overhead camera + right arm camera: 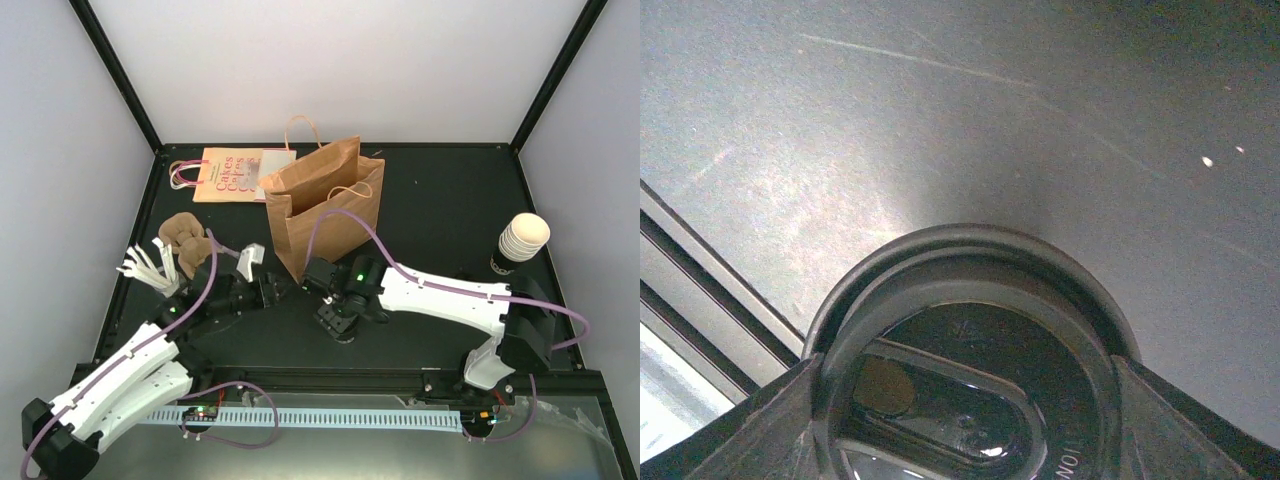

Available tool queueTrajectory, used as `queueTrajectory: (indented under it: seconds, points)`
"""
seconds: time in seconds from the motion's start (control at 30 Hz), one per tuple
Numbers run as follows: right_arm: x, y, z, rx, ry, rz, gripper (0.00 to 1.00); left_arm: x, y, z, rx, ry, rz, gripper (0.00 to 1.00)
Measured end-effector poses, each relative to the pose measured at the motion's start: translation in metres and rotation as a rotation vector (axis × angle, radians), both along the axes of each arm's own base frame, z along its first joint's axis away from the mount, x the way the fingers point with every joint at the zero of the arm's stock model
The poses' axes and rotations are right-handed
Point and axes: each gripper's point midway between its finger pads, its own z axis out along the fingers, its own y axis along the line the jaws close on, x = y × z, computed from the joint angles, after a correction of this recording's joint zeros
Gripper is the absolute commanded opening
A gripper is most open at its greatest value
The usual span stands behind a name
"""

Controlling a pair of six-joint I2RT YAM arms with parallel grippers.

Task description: Pack the takeout coffee

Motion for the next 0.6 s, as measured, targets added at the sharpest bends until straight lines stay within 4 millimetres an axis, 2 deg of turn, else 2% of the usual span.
queueTrajectory:
  seconds: [0.17,0.37,0.6]
  points:
    - [0.001,-0.021,0.015,-0.026,-0.032,-0.016,0.67,0.012,0.008,0.045,0.058,-0.116,0.015,0.55]
    - [0.016,-0.042,0.044,0.03,-0.091,-0.084,0.67,0.031,0.025,0.097,0.166,-0.226,0.06,0.68]
    - [0.02,-0.062,0.066,0.09,-0.139,-0.123,0.67,0.078,0.041,0.174,0.327,-0.359,0.097,0.81]
